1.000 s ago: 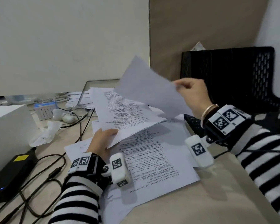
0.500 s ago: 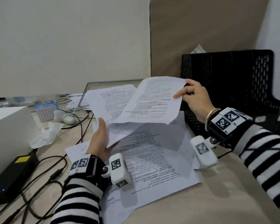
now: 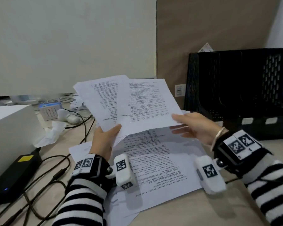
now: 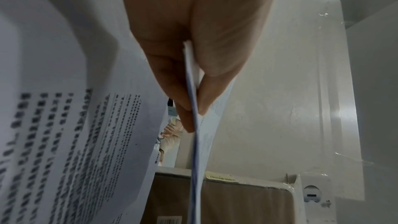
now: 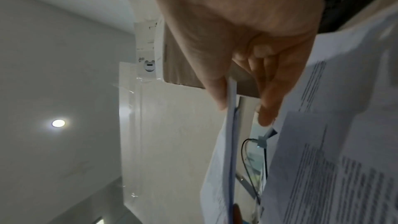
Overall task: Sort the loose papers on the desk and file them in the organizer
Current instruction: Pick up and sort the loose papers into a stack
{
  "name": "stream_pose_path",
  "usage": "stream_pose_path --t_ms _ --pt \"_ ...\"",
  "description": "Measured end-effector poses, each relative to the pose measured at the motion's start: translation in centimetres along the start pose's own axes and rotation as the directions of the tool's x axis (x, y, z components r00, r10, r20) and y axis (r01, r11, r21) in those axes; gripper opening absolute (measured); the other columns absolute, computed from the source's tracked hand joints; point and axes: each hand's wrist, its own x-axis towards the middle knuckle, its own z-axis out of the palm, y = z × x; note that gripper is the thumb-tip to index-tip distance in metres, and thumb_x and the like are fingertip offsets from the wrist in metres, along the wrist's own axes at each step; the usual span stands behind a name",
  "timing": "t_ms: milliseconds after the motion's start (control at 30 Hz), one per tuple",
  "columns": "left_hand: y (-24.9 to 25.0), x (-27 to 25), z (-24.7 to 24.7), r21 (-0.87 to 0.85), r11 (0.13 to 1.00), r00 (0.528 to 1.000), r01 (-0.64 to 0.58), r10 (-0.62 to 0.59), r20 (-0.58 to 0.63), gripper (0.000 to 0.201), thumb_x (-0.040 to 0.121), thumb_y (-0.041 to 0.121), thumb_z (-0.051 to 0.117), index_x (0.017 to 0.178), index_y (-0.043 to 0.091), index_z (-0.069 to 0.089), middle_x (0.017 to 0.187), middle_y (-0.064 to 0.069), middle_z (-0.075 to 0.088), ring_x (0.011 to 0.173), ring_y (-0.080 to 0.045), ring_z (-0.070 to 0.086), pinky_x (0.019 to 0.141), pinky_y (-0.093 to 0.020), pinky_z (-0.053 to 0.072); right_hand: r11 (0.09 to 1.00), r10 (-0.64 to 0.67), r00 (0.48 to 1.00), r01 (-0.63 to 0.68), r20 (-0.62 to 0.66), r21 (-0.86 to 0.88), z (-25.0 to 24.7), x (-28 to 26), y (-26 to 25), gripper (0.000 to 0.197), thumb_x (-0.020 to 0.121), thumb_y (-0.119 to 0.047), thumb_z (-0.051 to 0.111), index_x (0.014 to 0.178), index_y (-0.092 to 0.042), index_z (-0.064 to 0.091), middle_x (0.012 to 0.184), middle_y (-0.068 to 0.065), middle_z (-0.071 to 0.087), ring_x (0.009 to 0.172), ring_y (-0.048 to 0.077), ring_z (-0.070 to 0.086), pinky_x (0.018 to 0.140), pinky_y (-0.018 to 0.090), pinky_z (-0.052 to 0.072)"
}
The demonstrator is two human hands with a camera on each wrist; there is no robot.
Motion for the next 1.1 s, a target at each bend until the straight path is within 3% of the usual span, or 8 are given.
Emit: stream_pose_path --t_ms 133,333,500,633,733,833,933,1100 --pt "0.0 -0.4 0.4 0.019 1.000 0.999 0.024 -0.024 0.037 0.026 0.095 0.015 0.059 0.120 0.015 0.062 0.107 -0.002 0.073 0.083 -0.009 0.073 0.079 -0.034 0.059 0.991 -0.119 0.986 0.111 -0.114 -0.074 0.1 0.4 1.5 0.012 0.093 -0.004 0.055 0.095 -0.004 0.067 0.077 -0.001 0.064 0.050 0.005 0.053 0.039 0.013 0.033" --pt "0.0 -0.6 0.8 0.105 0.988 0.974 0.110 -0.128 0.186 0.025 0.097 0.032 0.053 0.115 0.017 0.062 0.090 0.011 0.076 0.073 -0.002 0.072 0.054 -0.018 0.054 0.976 -0.204 0.973 0.195 -0.103 -0.095 -0.5 0.0 2.4 0.017 0.093 -0.012 0.059 0.106 -0.010 0.069 0.067 -0.004 0.049 0.051 0.006 0.034 0.046 0.015 0.027" --pt "-0.8 -0.2 0.5 0.147 0.966 0.947 0.211 -0.239 0.214 0.031 0.092 0.011 0.060 0.123 0.008 0.061 0.113 -0.011 0.072 0.107 -0.033 0.066 0.088 -0.049 0.055 0.955 -0.196 0.980 0.181 -0.041 -0.237 -0.1 -1.0 2.0 0.026 0.095 -0.027 0.056 0.120 -0.028 0.063 0.062 -0.021 0.057 0.052 -0.002 0.045 0.047 0.014 0.030" --pt "-0.8 0.3 -0.1 0.034 0.983 0.982 0.179 -0.181 0.058 0.024 0.096 0.004 0.051 0.117 0.010 0.060 0.105 -0.010 0.070 0.095 -0.031 0.065 0.062 -0.037 0.059 0.950 -0.117 0.989 0.086 -0.087 -0.299 0.0 -0.8 0.6 0.042 0.094 -0.044 0.052 0.132 -0.026 0.052 0.110 -0.005 0.063 0.080 0.008 0.059 0.063 0.023 0.039" --pt "-0.7 1.1 -0.9 0.016 0.999 0.986 0.042 -0.039 -0.162 0.019 0.091 0.003 0.050 0.105 0.012 0.060 0.090 -0.004 0.066 0.084 -0.026 0.064 0.068 -0.031 0.052 0.919 -0.176 0.979 0.125 -0.106 -0.374 0.6 1.3 -1.1 0.029 0.093 -0.034 0.057 0.116 -0.018 0.063 0.102 -0.001 0.066 0.071 0.006 0.058 0.058 0.022 0.036" --pt "-1.1 1.7 -1.7 0.110 0.993 0.953 -0.052 0.083 -0.293 0.015 0.088 0.004 0.047 0.095 0.011 0.058 0.080 0.002 0.057 0.068 -0.014 0.051 0.061 -0.023 0.041 0.774 -0.184 0.982 0.164 0.031 -0.612 2.1 4.4 -2.5 0.020 0.089 -0.020 0.064 0.107 -0.013 0.068 0.096 0.003 0.067 0.064 0.006 0.058 0.049 0.018 0.036" --pt "-1.5 1.8 -2.1 0.055 0.997 0.937 -0.057 0.072 -0.341 0.020 0.086 0.005 0.047 0.072 0.018 0.051 0.068 0.003 0.046 0.064 -0.015 0.039 0.065 -0.028 0.033 0.558 -0.124 0.973 0.229 0.193 -0.798 4.4 7.3 -3.4 0.033 0.087 -0.019 0.067 0.120 -0.014 0.063 0.117 0.003 0.066 0.081 0.012 0.065 0.068 0.020 0.050" --pt "-1.6 1.6 -2.5 0.006 0.993 0.942 -0.119 0.115 -0.316 0.015 0.087 0.010 0.058 0.083 0.021 0.066 0.084 0.007 0.069 0.079 -0.017 0.061 0.074 -0.036 0.049 0.378 -0.072 0.955 0.294 0.289 -0.878 8.6 10.8 -4.0 0.063 0.078 -0.027 0.076 0.135 -0.017 0.051 0.133 0.002 0.056 0.105 0.020 0.062 0.085 0.026 0.049"
